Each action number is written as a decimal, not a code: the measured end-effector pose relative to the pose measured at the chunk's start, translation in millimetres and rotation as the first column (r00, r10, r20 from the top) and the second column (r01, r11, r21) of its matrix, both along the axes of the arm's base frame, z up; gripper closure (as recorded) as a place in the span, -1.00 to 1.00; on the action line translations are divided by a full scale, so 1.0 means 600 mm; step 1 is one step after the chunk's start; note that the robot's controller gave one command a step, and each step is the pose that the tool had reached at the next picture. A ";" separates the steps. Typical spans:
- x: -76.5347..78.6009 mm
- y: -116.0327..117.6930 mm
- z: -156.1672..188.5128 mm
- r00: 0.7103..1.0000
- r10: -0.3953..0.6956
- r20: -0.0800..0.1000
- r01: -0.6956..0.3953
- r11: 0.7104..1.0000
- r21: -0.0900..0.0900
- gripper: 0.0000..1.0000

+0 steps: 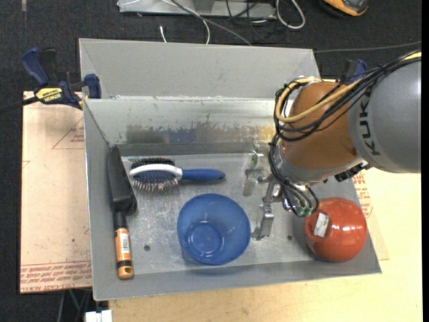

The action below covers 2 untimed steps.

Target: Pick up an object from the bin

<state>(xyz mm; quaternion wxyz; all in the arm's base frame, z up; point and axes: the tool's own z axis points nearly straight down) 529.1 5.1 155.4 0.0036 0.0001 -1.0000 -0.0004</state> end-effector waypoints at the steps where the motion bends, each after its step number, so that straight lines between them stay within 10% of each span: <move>1: 0.003 0.000 0.007 1.000 0.000 0.008 0.000 1.000 0.000 -1.00; 2: -0.029 0.026 -0.139 0.966 0.257 0.022 -0.257 0.966 -0.001 -1.00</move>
Offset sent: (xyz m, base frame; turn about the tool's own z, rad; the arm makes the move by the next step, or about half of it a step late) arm -0.0218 0.0152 -0.0854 -0.2701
